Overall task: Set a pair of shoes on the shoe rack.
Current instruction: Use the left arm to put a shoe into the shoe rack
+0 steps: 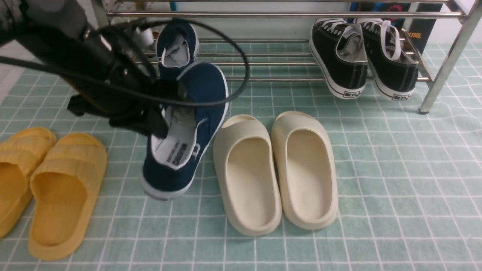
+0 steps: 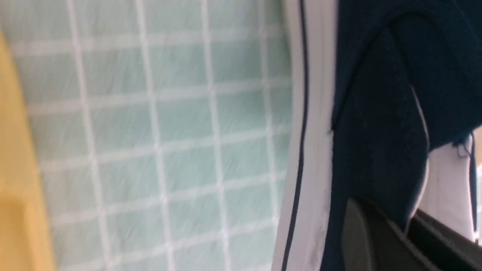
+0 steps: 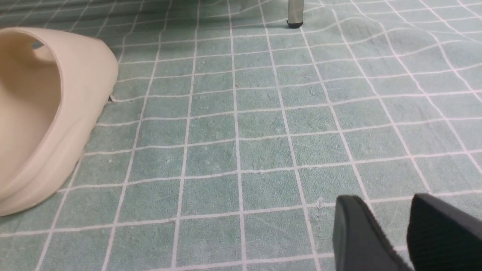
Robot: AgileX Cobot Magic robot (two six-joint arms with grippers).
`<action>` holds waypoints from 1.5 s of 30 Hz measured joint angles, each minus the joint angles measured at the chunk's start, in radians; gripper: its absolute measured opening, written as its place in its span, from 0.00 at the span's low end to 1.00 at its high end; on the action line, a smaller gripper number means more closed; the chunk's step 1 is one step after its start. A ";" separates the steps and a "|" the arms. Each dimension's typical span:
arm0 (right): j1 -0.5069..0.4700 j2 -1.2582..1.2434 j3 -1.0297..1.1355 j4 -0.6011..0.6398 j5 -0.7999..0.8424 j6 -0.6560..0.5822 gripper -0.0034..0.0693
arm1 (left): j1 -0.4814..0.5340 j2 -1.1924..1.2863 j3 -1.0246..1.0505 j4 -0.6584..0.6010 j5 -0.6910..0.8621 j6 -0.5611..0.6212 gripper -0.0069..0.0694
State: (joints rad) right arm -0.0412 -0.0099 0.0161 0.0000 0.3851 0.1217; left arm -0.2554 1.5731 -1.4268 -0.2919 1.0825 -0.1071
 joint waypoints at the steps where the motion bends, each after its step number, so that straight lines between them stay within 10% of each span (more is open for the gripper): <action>1: 0.000 0.000 0.000 0.000 0.000 0.000 0.38 | 0.000 0.005 -0.009 -0.003 -0.005 0.000 0.10; 18: 0.000 0.000 0.000 0.000 0.000 0.000 0.38 | 0.000 0.367 -0.339 -0.188 -0.208 -0.002 0.10; 45: 0.000 0.000 0.000 0.000 0.000 0.000 0.38 | 0.000 0.563 -0.450 -0.106 -0.545 -0.030 0.10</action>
State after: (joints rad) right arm -0.0412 -0.0099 0.0161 0.0000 0.3851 0.1217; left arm -0.2554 2.1358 -1.8771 -0.3974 0.5371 -0.1373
